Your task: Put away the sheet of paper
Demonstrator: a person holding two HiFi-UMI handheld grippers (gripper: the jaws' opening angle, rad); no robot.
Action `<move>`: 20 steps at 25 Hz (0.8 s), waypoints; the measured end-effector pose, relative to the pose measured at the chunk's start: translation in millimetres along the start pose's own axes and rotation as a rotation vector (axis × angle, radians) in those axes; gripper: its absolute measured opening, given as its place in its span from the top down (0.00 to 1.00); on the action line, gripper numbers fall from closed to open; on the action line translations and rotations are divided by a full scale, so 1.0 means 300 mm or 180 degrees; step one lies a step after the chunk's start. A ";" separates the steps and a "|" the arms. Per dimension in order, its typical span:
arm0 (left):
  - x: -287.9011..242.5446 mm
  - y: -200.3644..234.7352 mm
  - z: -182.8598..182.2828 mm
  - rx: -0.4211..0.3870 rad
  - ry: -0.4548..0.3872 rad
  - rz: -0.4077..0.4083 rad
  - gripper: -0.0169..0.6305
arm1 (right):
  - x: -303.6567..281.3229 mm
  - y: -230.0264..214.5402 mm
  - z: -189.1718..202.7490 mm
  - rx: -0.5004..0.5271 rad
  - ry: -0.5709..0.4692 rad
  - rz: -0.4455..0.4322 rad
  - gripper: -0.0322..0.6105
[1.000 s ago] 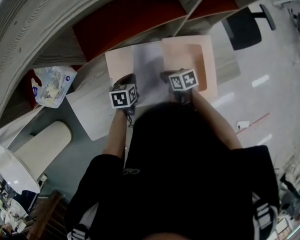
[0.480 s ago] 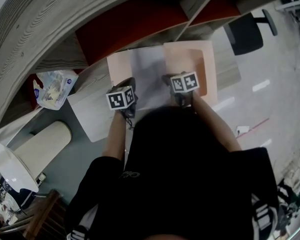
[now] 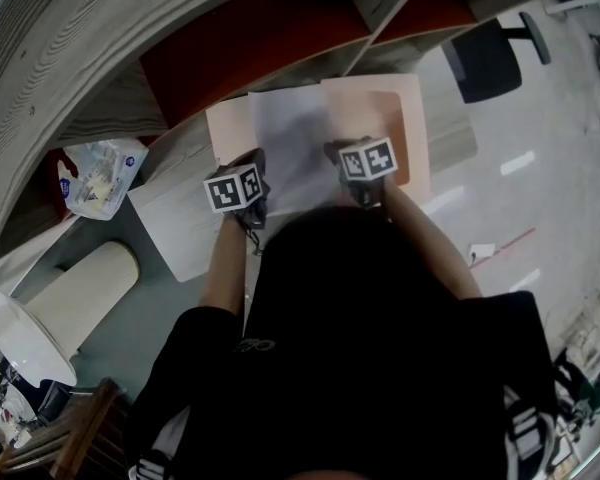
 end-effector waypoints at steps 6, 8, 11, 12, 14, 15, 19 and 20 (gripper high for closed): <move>-0.006 -0.001 0.011 -0.0013 0.0057 0.0021 0.90 | 0.018 0.010 0.020 0.0086 0.0021 0.0038 0.92; -0.010 0.002 0.009 -0.0019 0.0064 0.0023 0.90 | 0.021 0.010 0.024 0.0117 0.0007 0.0042 0.89; -0.011 0.004 0.014 -0.0028 0.0079 0.0018 0.90 | 0.033 0.005 0.023 0.0095 -0.0068 0.0073 0.72; -0.011 0.004 0.018 -0.0026 0.0082 0.0012 0.90 | 0.040 0.000 0.022 0.0076 -0.0103 0.0108 0.67; -0.013 0.005 0.024 0.0008 0.0074 0.0006 0.90 | 0.059 -0.014 0.015 0.0056 -0.0188 0.0195 0.65; -0.015 0.006 0.027 0.0044 0.0069 0.0008 0.90 | 0.070 -0.021 0.010 0.0059 -0.0233 0.0240 0.65; -0.020 0.004 0.037 0.0152 0.0065 0.0021 0.90 | 0.117 -0.035 -0.003 0.0174 -0.0348 0.0443 0.65; -0.020 0.002 0.038 0.0147 0.0064 0.0017 0.90 | 0.132 -0.034 -0.004 0.0210 -0.0381 0.0496 0.65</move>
Point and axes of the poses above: the fingertips, and each gripper's own axes: x backward along the fingers, y to its left, z out of its underside, the point moved 6 cm from there along x, backward along the fingers, and after that the axes turned 4 degrees about -y, right-handed, at the moved point
